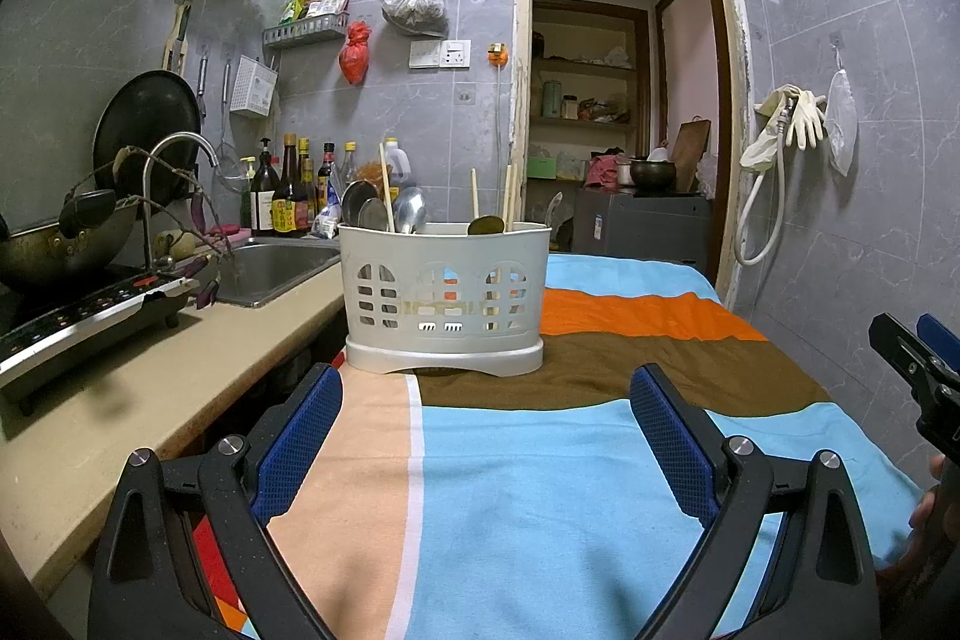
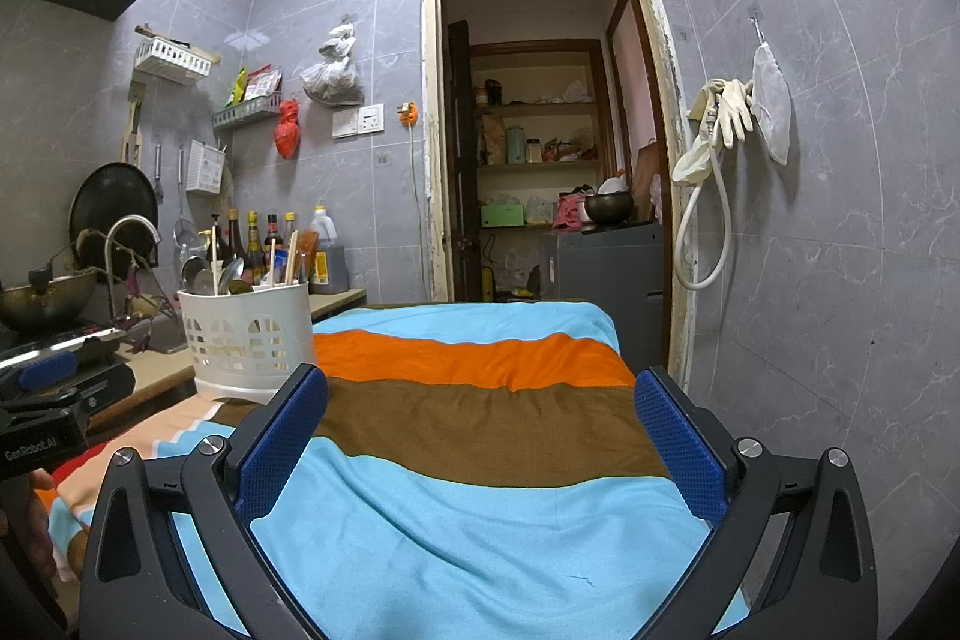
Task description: Organize utensils
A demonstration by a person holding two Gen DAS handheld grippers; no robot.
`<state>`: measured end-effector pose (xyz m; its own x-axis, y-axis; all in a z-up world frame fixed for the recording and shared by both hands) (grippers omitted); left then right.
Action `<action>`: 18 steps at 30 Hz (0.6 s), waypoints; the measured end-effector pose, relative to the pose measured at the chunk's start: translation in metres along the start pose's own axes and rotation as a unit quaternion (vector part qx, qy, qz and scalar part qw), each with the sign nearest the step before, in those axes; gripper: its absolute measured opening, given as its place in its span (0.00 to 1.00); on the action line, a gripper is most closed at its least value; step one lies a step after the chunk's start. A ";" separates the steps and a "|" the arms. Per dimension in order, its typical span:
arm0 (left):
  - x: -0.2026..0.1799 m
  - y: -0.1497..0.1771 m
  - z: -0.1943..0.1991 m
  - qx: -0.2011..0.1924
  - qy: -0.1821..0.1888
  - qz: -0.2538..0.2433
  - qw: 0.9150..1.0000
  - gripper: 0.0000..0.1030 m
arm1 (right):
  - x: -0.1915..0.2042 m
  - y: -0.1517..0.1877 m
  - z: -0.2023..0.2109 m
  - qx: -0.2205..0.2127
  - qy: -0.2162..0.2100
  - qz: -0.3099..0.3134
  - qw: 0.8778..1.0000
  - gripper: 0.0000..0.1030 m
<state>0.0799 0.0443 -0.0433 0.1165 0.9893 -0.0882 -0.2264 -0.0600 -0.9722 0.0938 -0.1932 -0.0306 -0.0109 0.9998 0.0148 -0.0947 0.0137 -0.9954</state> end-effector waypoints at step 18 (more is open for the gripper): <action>0.001 0.000 0.001 0.001 0.000 0.001 1.000 0.91 | -0.001 0.000 0.000 0.000 0.000 0.000 1.000 1.00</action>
<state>0.0795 0.0456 -0.0436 0.1166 0.9890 -0.0909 -0.2287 -0.0623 -0.9715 0.0942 -0.1938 -0.0308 -0.0111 0.9998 0.0146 -0.0943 0.0135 -0.9954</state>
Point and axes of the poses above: each gripper's, at about its wrist camera, not at the fingertips, and z roughly against the way its jaws point, x to its left, y to its underside, the point moved 6 cm from there along -z, roughly the way its jaws point, and after that the axes turned 9 degrees about y, right-handed, at the moved point
